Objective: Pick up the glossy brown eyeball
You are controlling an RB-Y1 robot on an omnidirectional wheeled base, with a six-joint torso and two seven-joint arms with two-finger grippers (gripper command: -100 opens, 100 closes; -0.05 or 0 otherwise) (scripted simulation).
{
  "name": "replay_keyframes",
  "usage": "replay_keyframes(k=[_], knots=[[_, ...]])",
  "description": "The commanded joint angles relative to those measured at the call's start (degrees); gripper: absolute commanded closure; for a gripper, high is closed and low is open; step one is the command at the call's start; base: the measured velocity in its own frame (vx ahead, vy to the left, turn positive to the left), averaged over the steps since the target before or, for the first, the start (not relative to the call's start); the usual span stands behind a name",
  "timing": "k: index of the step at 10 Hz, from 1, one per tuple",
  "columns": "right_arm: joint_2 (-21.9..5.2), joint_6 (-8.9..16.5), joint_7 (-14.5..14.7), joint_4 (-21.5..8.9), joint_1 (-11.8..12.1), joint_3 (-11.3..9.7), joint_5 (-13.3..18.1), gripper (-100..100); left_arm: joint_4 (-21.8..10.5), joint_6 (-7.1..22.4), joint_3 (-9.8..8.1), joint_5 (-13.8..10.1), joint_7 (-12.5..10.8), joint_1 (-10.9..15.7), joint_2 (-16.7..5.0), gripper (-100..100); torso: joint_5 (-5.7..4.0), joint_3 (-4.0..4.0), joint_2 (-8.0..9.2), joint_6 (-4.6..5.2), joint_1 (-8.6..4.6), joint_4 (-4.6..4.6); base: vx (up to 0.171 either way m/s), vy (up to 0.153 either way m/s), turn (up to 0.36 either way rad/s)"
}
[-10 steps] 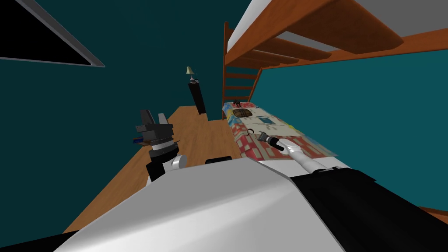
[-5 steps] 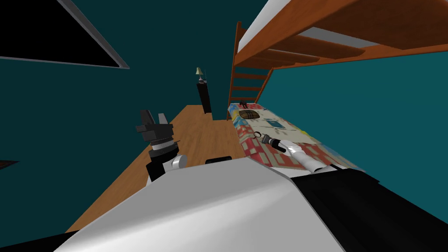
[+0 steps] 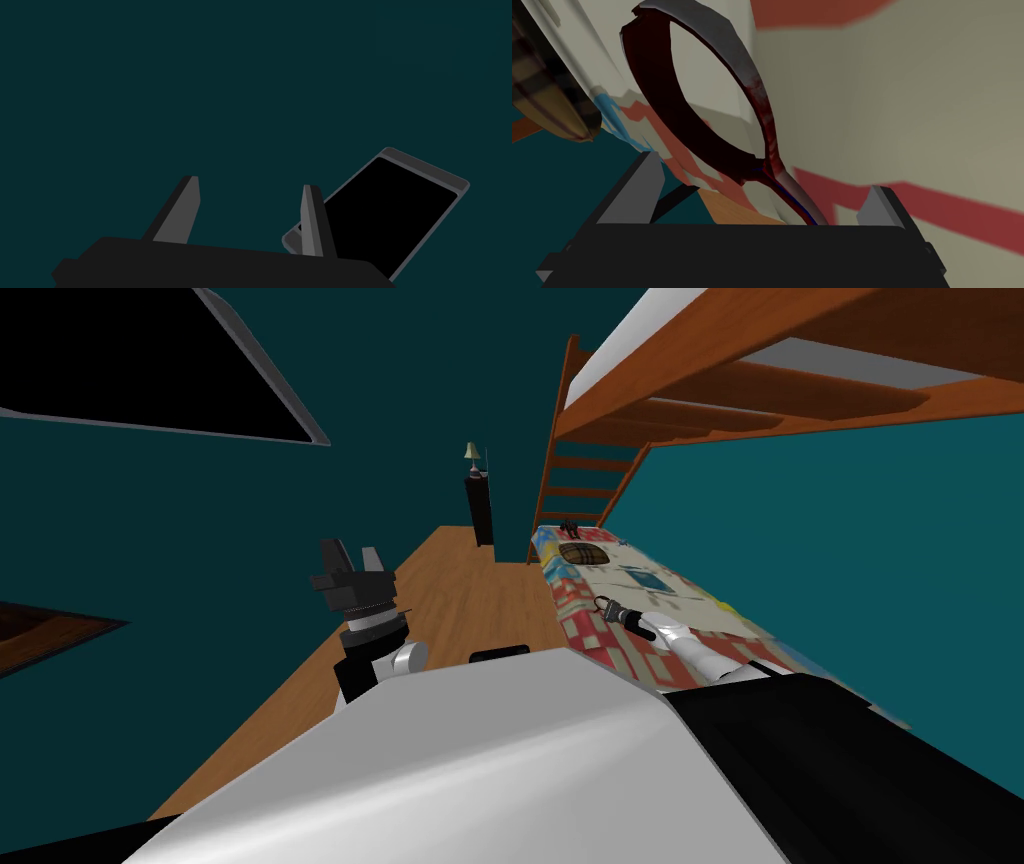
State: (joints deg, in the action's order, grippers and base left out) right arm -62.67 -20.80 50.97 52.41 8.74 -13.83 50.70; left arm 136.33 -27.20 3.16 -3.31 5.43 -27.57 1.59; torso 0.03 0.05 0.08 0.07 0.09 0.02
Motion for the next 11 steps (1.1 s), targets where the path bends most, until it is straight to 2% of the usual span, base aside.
replay_keyframes(k=[1,4,5,6,10,11], knots=[[0.8,0.9,-0.5,-1.3,-0.5,-0.4,0.0,-100,0.0,0.0,0.0,0.0,0.0,0.0,0.0,0,0.0,0.0,0.0,0.0,0.0,0.0,-0.039,-0.028,0.247],[2.3,2.8,-1.4,-3.9,-1.6,-1.1,-0.1,-100,0.0,0.0,-0.01,0.0,0.0,0.0,0.0,0,-0.07,0.18,0.31,0.0,-0.3,0.08,-0.08,-0.059,0.201],[1.8,2.6,-1.7,-3.0,-1.4,-1.2,-0.1,-100,0.0,0.0,0.0,0.0,0.0,0.0,0.0,0,-0.11,0.15,0.26,-0.01,-0.34,0.05,-0.028,-0.02,0.031],[1.9,2.6,-1.7,-3.1,-1.5,-1.2,-0.1,100,0.0,0.0,0.0,0.0,0.0,0.0,0.0,0,-0.13,0.06,0.12,0.03,-0.34,0.01,-0.007,-0.002,-0.007],[1.8,2.6,-1.7,-3.1,-1.5,-1.2,-0.1,100,0.0,0.0,0.0,0.0,0.0,0.0,0.0,0,-0.12,-0.05,-0.05,0.03,-0.27,-0.04,0.0,0.0,0.0],[1.8,2.6,-1.7,-3.1,-1.5,-1.2,-0.1,0,0.0,0.0,0.0,0.0,0.0,0.0,0.0,0,-0.12,-0.05,-0.05,0.03,-0.27,-0.04,0.0,0.0,0.0]])
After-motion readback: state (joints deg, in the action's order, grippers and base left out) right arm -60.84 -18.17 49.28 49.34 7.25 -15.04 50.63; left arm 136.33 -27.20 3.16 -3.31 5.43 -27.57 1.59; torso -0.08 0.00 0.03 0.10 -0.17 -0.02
